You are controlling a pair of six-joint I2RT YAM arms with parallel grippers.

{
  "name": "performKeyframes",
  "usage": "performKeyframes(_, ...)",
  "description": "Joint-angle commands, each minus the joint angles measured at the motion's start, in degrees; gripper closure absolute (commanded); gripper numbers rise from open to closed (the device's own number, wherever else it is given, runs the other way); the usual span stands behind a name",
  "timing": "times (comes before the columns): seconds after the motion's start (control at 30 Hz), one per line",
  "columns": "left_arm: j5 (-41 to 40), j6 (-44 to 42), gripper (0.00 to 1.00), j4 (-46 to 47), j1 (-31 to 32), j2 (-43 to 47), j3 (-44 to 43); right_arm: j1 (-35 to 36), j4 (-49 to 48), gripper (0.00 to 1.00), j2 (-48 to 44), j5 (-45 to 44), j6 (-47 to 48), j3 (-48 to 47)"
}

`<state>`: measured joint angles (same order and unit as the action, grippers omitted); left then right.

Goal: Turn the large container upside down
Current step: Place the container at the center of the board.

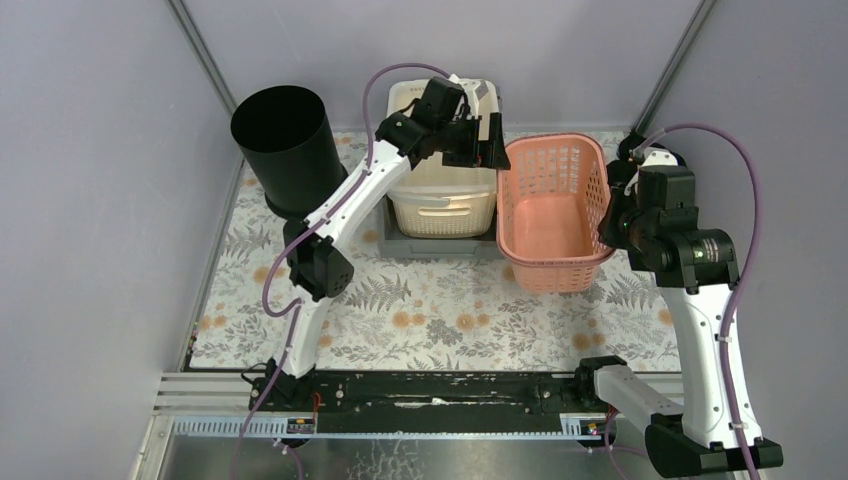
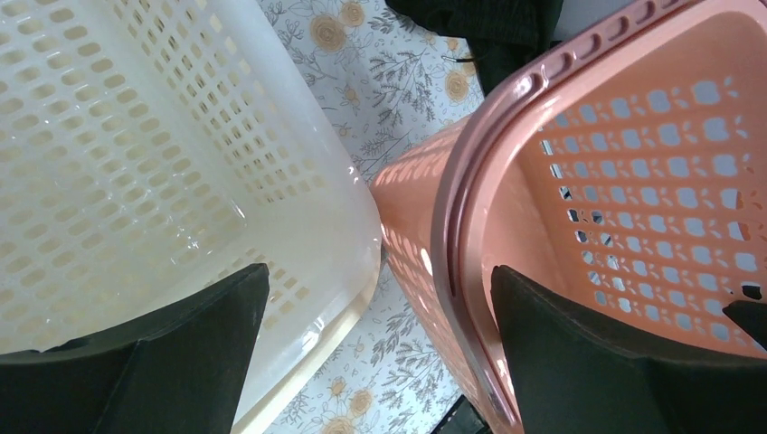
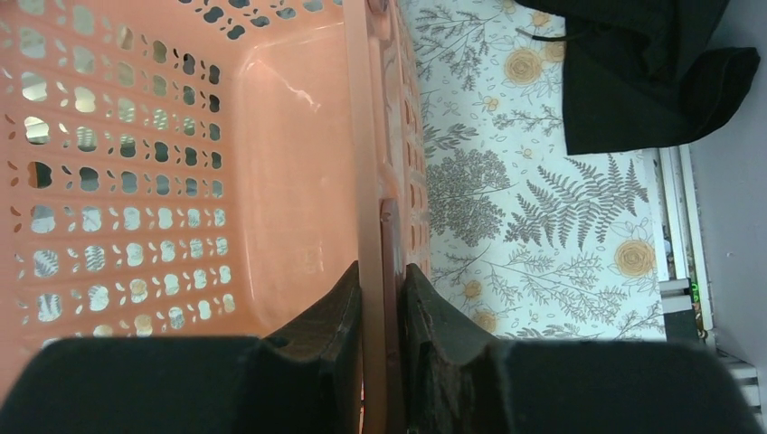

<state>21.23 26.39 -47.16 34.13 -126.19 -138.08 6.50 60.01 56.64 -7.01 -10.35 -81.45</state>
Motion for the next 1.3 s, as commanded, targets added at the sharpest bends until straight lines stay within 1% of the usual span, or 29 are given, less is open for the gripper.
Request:
performKeyframes(0.0, 0.9, 0.3, 0.00, 3.3, -1.3, 2.9, 1.5, 0.5, -2.6, 1.00, -2.2, 4.1, -2.2, -5.0)
performKeyframes(0.13, 2.4, 0.7, 0.00, 4.2, -1.8, 7.7, 4.7, 0.5, -2.4, 1.00, -2.9, 7.2, -2.9, -5.8)
performKeyframes(0.33, 4.3, 1.4, 0.00, 7.6, -1.9, 19.0, 13.7, 0.5, -1.9, 1.00, -5.0, 14.9, -3.1, -4.8)
performKeyframes(0.43, 4.0, 1.5, 0.00, 8.3, -1.8, 24.8, 18.2, 0.5, -3.3, 1.00, -6.1, 20.9, -2.8, -4.0)
performKeyframes(0.6, 4.3, 0.9, 0.00, 7.6, -3.1, 33.3, 24.3, 0.5, -4.6, 1.00, -5.3, 30.6, -3.2, -3.0)
performKeyframes(0.67, 4.4, 0.6, 0.00, 7.3, -3.7, 37.0, 28.2, 0.5, -4.7, 1.00, -5.3, 33.4, -3.3, -2.2)
performKeyframes(0.8, 2.3, 0.4, 0.00, 7.8, -4.3, 44.4, 37.7, 0.5, -5.6, 1.00, -5.9, 40.0, -2.7, 0.7)
performKeyframes(0.87, 1.3, 1.1, 0.00, 8.2, -4.8, 47.3, 41.1, 0.6, -7.5, 1.00, -6.3, 44.0, -3.2, 3.1)
performKeyframes(0.97, 0.7, 1.9, 0.00, 7.7, -5.3, 51.1, 42.9, 1.0, -9.9, 1.00, -6.5, 47.4, -3.8, 5.5)
performKeyframes(1.17, 2.8, 3.1, 0.00, 5.1, -5.6, 55.4, 40.4, 3.0, -12.6, 1.00, -3.6, 48.5, -2.9, 7.7)
performKeyframes(1.27, 1.5, 2.7, 0.00, 4.2, -5.5, 56.9, 41.9, 5.4, -13.7, 1.00, -1.8, 47.0, -1.9, 8.8)
